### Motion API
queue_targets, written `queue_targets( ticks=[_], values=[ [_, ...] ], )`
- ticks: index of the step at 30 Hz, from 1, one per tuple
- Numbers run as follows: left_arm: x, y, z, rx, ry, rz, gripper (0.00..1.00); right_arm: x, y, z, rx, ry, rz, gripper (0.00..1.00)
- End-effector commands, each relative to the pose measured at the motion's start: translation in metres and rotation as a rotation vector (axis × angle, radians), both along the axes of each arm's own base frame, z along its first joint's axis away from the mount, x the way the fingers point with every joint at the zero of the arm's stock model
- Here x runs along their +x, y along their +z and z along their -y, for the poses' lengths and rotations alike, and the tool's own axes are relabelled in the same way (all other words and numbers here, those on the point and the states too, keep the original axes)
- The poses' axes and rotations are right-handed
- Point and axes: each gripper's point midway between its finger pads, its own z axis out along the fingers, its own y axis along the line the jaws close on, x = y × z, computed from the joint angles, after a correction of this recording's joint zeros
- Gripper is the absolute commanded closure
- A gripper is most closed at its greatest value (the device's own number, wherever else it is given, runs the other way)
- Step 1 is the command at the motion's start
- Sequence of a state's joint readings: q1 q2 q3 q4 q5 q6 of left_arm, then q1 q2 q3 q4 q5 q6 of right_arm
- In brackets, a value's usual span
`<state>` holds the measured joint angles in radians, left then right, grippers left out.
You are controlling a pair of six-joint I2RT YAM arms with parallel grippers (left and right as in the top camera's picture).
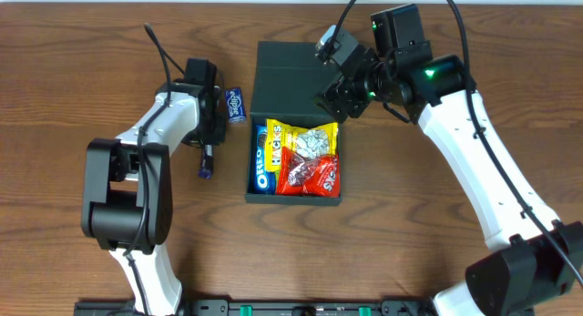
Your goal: Pack container
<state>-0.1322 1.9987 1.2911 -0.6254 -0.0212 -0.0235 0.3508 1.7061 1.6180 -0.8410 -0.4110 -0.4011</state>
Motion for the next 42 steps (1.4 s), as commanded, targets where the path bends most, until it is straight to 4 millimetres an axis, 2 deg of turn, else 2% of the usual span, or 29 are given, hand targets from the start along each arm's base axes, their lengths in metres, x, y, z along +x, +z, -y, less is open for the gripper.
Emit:
queue_targets(
  ticks=[1, 4, 7, 13, 18, 21, 24, 27, 30, 34, 37, 41, 42],
  values=[
    [-0.007, -0.01, -0.008, 0.042, 0.046, -0.038, 0.74, 0.002, 0.005, 0.002, 0.011, -0.015, 0.005, 0.18],
    [-0.011, -0.009, -0.009, 0.041, 0.069, -0.056, 0.78, 0.005, 0.005, 0.007, 0.004, -0.03, 0.008, 0.1],
    [-0.013, 0.0, -0.009, 0.043, 0.072, -0.067, 0.84, 0.008, 0.005, 0.014, 0.007, -0.051, 0.004, 0.03],
    [0.006, 0.063, 0.0, -0.015, 0.089, 0.046, 0.85, 0.017, 0.005, 0.033, 0.03, -0.14, -0.027, 0.01],
    [0.008, 0.113, 0.028, -0.157, 0.098, 0.153, 0.84, 0.026, 0.005, 0.054, 0.055, -0.234, -0.059, 0.01],
    [0.004, 0.129, 0.051, -0.209, 0.046, 0.182, 0.82, 0.031, 0.005, 0.067, 0.06, -0.272, -0.063, 0.01],
    [-0.001, 0.13, 0.073, -0.224, -0.01, 0.178, 0.82, 0.034, 0.005, 0.077, 0.06, -0.294, -0.062, 0.01],
    [-0.007, 0.133, 0.111, -0.234, -0.105, 0.197, 0.8, 0.036, 0.005, 0.085, 0.061, -0.312, -0.063, 0.01],
    [-0.012, 0.134, 0.133, -0.234, -0.16, 0.212, 0.78, 0.036, 0.004, 0.087, 0.059, -0.317, -0.069, 0.01],
    [-0.017, 0.132, 0.141, -0.24, -0.151, 0.201, 0.76, 0.034, 0.002, 0.087, 0.055, -0.317, -0.08, 0.01],
    [-0.017, 0.132, 0.141, -0.245, -0.134, 0.198, 0.67, 0.034, 0.002, 0.087, 0.055, -0.317, -0.081, 0.01],
    [-0.019, 0.131, 0.14, -0.238, -0.131, 0.192, 0.66, 0.032, 0.001, 0.087, 0.053, -0.317, -0.087, 0.01],
    [-0.019, 0.131, 0.139, -0.237, -0.132, 0.191, 0.62, 0.032, 0.001, 0.087, 0.053, -0.317, -0.087, 0.01]
  ],
)
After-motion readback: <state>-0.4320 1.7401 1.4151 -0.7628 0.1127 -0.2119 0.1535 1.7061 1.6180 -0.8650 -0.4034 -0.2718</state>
